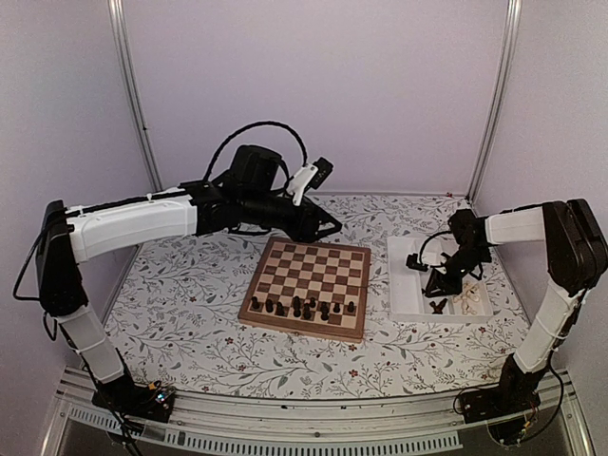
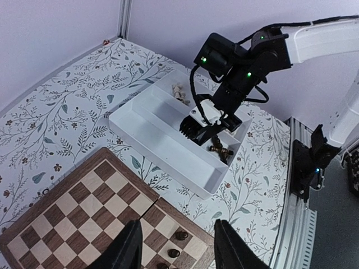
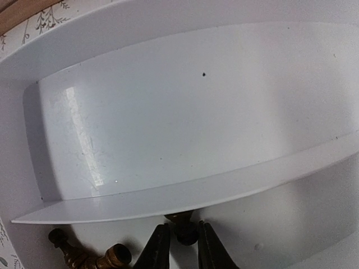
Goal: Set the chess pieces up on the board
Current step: Pick up the chess piece from the storage box.
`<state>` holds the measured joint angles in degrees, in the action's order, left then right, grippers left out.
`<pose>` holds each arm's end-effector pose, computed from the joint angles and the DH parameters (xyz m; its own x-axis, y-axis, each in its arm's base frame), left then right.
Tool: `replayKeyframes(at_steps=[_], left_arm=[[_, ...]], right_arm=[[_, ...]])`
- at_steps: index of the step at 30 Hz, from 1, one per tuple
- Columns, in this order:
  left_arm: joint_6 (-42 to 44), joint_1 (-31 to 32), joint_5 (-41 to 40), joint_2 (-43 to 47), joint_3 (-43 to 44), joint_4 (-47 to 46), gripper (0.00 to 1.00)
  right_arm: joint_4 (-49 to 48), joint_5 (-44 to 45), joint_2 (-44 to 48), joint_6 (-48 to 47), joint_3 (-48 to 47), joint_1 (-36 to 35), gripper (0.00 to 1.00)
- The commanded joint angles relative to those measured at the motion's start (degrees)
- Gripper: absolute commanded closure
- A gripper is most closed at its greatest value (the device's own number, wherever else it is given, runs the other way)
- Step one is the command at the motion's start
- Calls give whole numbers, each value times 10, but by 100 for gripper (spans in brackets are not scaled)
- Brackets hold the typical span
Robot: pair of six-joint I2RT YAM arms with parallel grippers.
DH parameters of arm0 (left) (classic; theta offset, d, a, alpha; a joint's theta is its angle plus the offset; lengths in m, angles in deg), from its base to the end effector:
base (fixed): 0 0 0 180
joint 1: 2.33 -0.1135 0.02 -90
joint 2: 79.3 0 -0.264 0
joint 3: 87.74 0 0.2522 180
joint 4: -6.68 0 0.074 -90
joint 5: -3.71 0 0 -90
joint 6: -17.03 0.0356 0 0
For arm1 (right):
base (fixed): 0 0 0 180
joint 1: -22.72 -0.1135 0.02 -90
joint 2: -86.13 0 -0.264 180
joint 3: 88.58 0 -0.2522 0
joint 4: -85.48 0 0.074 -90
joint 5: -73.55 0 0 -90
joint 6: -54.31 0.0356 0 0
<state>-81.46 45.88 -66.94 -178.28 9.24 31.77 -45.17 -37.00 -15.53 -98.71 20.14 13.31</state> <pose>0.2638 -0.3128 0.3165 -0.4330 0.2755 -0.8583 0.8454 0.4545 -0.2807 0.3038 0.0630 0.1389 -0.2490 -0.8871 -0.3887 -0.9626 0.2711 -0.0022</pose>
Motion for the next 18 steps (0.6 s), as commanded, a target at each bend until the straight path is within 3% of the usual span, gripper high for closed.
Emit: replayKeyframes(at_steps=[1,9,14,18], left_arm=[[-19,-1,26,-7,0,-24,54],[-49,-1,-5,-33,-10,-50,53],[-98,4,34,-80,-30,-156,53],[-121,18,66,-124,-42,-235,53]], right_arm=[[-15,-1,-12,7,21,0,84],[14,10,89,18,46,-1,94],[96,-15,184,59,3,-6,95],[97,-46,216,96,-6,-49,94]])
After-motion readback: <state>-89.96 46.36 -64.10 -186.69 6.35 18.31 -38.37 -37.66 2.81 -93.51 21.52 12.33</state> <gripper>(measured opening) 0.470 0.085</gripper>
